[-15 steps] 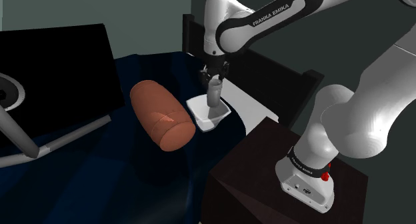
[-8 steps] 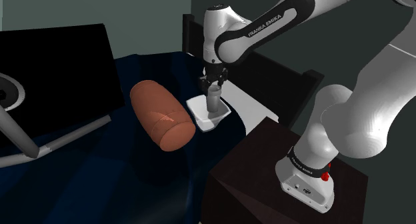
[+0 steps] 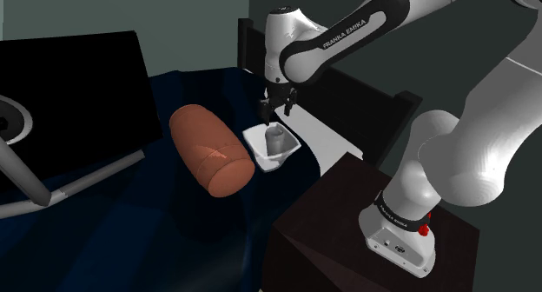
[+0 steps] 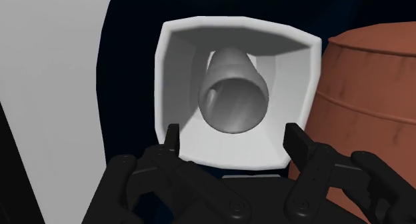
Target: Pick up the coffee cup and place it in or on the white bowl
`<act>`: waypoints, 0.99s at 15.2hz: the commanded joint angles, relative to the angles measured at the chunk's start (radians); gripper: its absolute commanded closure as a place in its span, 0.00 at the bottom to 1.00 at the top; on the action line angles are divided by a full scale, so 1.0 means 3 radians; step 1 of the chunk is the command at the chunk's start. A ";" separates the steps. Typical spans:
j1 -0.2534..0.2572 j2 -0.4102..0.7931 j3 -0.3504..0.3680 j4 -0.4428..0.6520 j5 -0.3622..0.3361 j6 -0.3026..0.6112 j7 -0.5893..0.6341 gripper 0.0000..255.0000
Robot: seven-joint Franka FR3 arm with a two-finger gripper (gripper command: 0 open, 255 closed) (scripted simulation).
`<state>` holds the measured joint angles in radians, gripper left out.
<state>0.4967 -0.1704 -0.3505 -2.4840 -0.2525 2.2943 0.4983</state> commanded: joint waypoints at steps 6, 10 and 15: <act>0.0013 -0.0146 0.0037 0.0106 0.0000 -0.0252 0.0012 0.00; 0.0025 -0.0257 0.0073 0.0215 0.0006 -0.0474 0.0018 0.00; 0.0025 -0.0257 0.0073 0.0215 0.0006 -0.0474 0.0018 0.00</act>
<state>0.5043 -0.2475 -0.3288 -2.4195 -0.2505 2.1524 0.5036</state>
